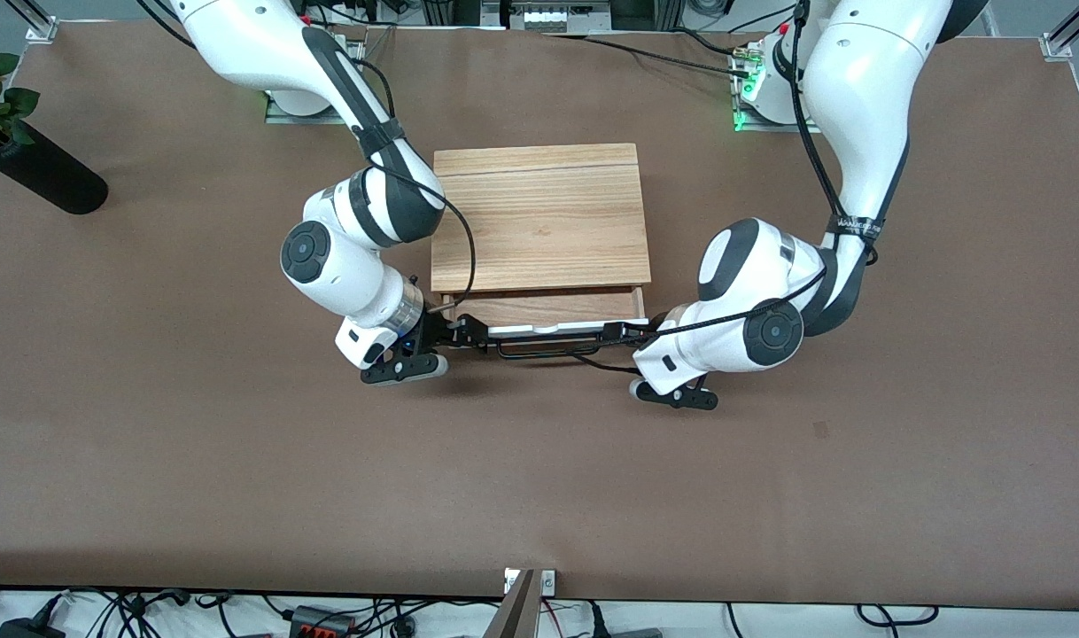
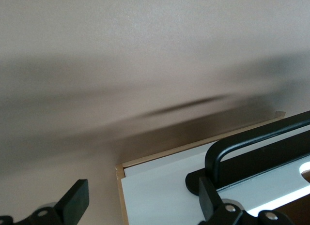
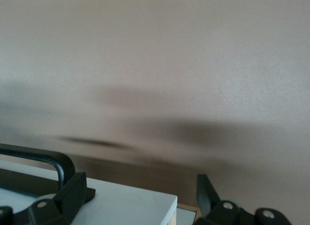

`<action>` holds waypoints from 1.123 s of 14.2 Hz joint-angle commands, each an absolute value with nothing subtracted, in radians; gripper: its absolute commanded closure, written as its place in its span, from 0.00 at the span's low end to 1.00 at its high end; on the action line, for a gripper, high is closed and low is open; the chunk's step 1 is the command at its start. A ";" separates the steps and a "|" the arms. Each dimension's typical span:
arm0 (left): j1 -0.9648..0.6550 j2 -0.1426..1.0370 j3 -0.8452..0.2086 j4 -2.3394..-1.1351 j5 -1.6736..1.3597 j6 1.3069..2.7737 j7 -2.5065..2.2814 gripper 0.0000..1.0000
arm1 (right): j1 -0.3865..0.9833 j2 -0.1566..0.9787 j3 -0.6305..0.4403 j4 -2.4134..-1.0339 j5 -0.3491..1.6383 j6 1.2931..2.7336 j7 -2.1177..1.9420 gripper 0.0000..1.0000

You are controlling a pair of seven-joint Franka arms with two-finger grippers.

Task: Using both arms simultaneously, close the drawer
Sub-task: 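Push the white drawer front into the box with both grippers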

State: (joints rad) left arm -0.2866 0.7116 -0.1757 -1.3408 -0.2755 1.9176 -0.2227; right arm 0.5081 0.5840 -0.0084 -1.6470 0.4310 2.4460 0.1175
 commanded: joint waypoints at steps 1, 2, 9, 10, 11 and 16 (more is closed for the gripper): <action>-0.290 0.689 -0.173 -1.361 -0.279 1.864 -0.216 0.00 | 0.509 0.568 -0.005 -1.666 0.449 2.373 0.109 0.00; -0.288 0.689 -0.175 -1.359 -0.282 1.849 -0.216 0.00 | 0.506 0.563 -0.006 -1.666 0.449 2.337 0.109 0.00; -0.279 0.687 -0.196 -1.359 -0.288 1.778 -0.216 0.00 | 0.491 0.545 -0.015 -1.664 0.448 2.136 0.107 0.00; -0.279 0.687 -0.198 -1.359 -0.290 1.769 -0.216 0.00 | 0.483 0.545 -0.015 -1.664 0.446 2.099 0.107 0.00; -0.281 0.687 -0.198 -1.361 -0.290 1.760 -0.216 0.00 | 0.482 0.545 -0.015 -1.664 0.446 2.074 0.103 0.00; -0.288 0.689 -0.202 -1.381 -0.290 1.717 -0.216 0.00 | 0.482 0.549 -0.015 -1.664 0.446 2.065 0.110 0.00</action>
State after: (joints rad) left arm -0.2890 0.7116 -0.1998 -1.3449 -0.2756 1.7294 -0.2228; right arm 0.4884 0.5675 -0.0181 -1.6400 0.4439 2.1180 0.1177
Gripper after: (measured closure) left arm 0.000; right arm 0.000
